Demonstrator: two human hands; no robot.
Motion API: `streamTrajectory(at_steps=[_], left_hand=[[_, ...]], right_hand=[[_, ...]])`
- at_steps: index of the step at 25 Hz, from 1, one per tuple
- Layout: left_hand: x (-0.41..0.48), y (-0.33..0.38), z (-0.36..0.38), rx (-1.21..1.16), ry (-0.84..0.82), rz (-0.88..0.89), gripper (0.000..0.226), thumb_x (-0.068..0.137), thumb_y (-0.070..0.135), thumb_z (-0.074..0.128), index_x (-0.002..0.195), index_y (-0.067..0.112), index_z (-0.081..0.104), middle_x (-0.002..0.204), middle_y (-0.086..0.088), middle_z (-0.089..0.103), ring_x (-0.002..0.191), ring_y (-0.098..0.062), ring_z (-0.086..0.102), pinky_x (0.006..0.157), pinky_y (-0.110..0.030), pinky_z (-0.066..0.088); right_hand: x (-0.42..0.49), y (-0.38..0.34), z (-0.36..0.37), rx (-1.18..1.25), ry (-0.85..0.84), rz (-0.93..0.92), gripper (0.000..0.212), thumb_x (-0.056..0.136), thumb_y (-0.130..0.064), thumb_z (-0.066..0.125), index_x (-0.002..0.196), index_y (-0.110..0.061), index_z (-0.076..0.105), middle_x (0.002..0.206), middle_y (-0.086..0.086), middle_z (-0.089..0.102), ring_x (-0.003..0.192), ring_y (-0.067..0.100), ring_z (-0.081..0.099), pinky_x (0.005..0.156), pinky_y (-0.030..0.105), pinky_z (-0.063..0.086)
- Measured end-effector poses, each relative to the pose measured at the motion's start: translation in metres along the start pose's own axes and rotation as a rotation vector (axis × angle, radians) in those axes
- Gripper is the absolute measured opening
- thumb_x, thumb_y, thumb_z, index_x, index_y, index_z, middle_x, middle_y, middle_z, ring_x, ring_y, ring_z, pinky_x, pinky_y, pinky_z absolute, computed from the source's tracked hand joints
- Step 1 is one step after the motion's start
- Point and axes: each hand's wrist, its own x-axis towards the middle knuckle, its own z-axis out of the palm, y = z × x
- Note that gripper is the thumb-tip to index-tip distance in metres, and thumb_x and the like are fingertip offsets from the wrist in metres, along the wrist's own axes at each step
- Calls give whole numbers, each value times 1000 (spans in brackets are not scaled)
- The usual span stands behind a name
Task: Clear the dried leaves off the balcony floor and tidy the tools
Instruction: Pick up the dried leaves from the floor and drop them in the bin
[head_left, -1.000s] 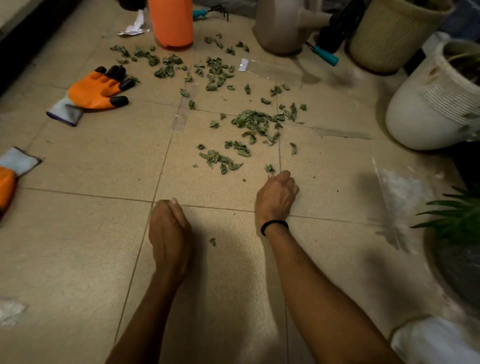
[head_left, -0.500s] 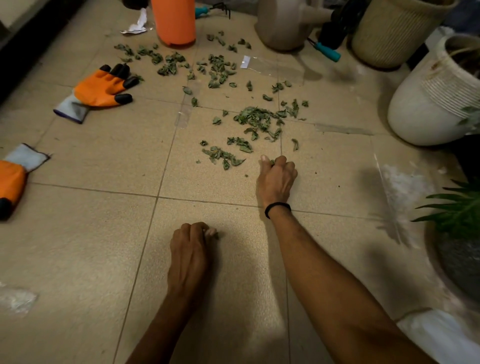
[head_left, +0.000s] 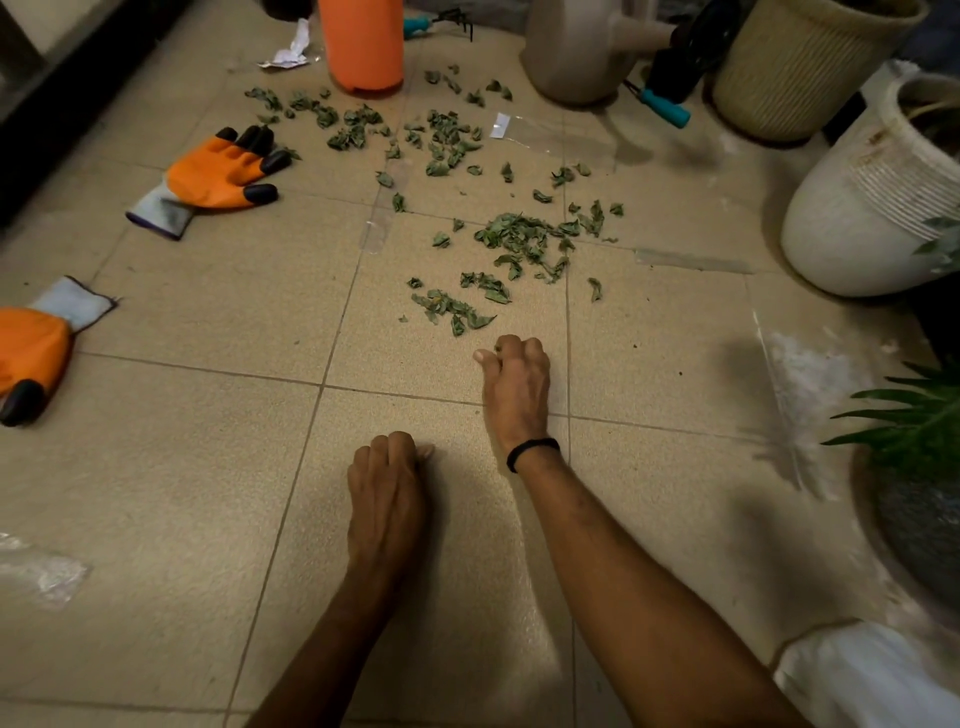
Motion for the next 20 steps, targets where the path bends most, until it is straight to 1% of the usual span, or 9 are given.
streamTrajectory(at_steps=[3,4,6,8,10,11,13,15,20], left_hand=[[7,5,-9,-331,77,-125,25,107,31,37,86,19,43,81,-4,50,74,-22,47,63,-36,42],[9,8,-14,-369,115,-158,24,108,28,39,88,16,44,79,-7,52,70,-21,49,60,-34,42],[12,9,-22,-404,164,-213,18,107,23,43,94,11,45,77,-2,53,64,-8,49,57,-27,40],[14,1,-26,-488,153,-268,22,107,28,43,104,10,54,84,1,59,71,1,53,65,-27,45],[14,-12,-25,-624,117,-298,35,106,37,42,115,11,64,95,-2,66,86,-10,59,77,-35,49],[14,-14,-26,-721,110,-352,38,105,40,42,114,11,67,91,-1,65,85,-14,58,77,-36,48],[17,-10,-28,-932,106,-525,40,105,42,44,99,12,69,73,5,58,70,-12,52,66,-29,43],[18,0,-32,-1085,115,-675,41,104,45,43,82,16,62,60,7,48,56,-9,41,54,-25,35],[14,19,-47,-1205,173,-865,48,102,58,36,71,23,44,52,8,34,45,-9,27,45,-27,21]], right_hand=[[3,-1,3,-5,47,11,13,100,-18,54,100,-7,62,97,6,55,91,19,51,75,32,51],[5,-1,2,-3,53,25,11,100,-15,53,100,-7,61,98,6,56,93,20,52,76,32,52],[8,-2,-4,96,59,111,8,99,-11,52,98,-9,59,99,5,57,93,19,55,79,32,52],[8,-1,-11,222,67,217,8,100,-12,50,95,-11,56,96,3,61,90,18,60,75,28,51],[4,1,-15,277,38,253,10,100,-10,47,95,-13,56,91,2,64,86,18,63,68,21,47],[0,1,-17,276,12,231,13,100,-9,45,97,-13,57,91,1,65,85,17,63,68,20,46],[-10,1,-14,234,-32,157,18,101,-10,45,101,-14,63,95,1,65,89,17,61,73,22,46],[-21,0,-8,200,-92,104,20,102,-14,47,103,-15,67,98,3,65,93,17,59,76,23,43],[-55,-37,-1,213,-207,43,22,102,-19,48,99,-11,68,94,6,67,90,21,60,76,28,48]])
